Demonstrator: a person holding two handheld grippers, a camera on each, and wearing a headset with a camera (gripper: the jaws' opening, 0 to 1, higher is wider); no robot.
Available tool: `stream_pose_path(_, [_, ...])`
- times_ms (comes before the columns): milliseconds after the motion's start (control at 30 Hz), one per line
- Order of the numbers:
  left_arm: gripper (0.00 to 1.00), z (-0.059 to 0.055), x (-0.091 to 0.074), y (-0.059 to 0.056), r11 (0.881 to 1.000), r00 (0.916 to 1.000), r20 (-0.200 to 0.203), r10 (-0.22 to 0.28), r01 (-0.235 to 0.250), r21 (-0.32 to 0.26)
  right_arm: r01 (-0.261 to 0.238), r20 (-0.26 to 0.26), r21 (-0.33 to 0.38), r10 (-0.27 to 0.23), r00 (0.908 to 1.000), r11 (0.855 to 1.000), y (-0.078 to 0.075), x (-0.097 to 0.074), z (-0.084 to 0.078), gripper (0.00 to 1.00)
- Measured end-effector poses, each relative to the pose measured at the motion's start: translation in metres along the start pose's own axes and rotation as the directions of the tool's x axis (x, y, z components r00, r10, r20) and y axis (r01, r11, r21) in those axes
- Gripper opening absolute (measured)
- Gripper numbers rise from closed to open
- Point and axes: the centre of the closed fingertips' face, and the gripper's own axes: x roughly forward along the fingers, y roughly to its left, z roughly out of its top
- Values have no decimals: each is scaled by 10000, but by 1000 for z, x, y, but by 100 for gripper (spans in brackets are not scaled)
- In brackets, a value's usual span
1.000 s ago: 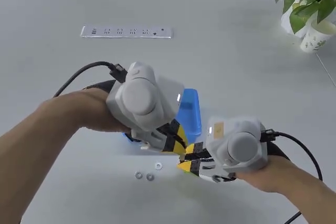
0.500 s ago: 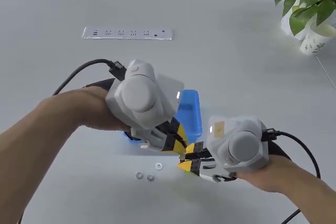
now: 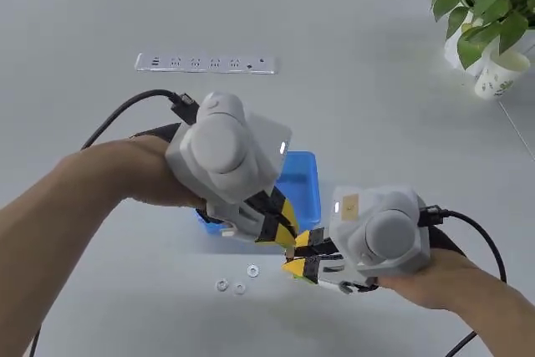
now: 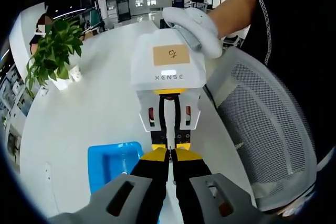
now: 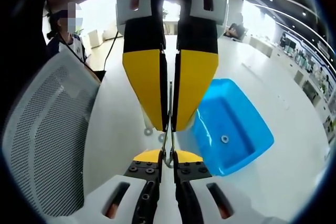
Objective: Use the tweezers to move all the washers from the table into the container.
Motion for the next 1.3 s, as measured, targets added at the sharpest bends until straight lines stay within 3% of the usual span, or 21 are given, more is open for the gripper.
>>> stream_pose_path(767, [6,19,-30,6,9998,9997,71,219,-219,-9,156,150,-386,-150,9998,9991,-9,-20,30,10])
stream_pose_path(1300, [6,28,-47,24,9984,9987,54,516,-517,213,311,161,-828,-299,9994,9961,-30,-30,46,10])
